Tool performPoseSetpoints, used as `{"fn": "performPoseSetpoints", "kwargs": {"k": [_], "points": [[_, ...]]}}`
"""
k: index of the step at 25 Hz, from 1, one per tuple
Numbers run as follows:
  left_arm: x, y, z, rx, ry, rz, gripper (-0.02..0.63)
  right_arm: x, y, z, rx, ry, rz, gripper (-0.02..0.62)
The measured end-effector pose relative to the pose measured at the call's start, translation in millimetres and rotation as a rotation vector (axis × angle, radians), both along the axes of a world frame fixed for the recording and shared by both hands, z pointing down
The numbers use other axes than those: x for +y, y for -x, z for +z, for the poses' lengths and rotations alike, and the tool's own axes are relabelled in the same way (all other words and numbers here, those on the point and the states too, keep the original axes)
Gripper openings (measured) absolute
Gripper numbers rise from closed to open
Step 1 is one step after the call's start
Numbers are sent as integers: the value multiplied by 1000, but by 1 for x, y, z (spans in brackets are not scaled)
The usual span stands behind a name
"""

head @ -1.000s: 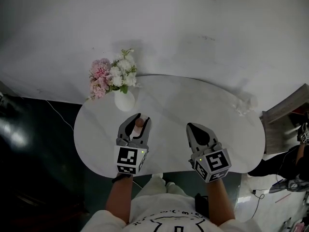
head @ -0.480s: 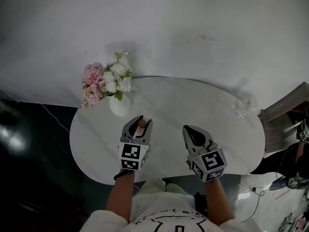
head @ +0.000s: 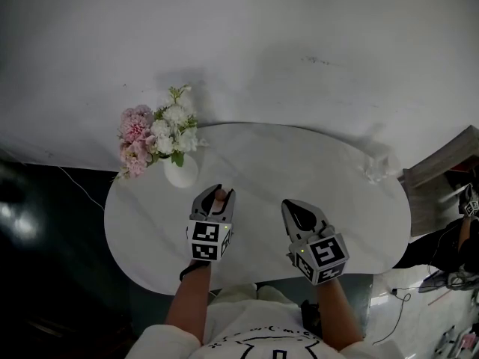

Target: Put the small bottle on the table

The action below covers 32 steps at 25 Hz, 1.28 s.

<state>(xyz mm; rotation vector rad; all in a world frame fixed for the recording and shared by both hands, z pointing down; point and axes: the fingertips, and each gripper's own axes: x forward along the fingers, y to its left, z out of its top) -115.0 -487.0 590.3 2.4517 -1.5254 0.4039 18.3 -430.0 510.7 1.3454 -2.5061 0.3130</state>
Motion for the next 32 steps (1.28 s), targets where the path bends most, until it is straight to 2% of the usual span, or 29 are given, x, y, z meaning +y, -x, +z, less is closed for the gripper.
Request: {"fn": "performPoseSetpoints", "kwargs": {"k": [13, 32], "points": [[-18, -2, 32, -9, 72, 8, 129, -14, 1, 17, 9, 29, 14, -5], [-12, -5, 34, -43, 80, 43, 132, -9, 14, 8, 21, 12, -23, -5]]}}
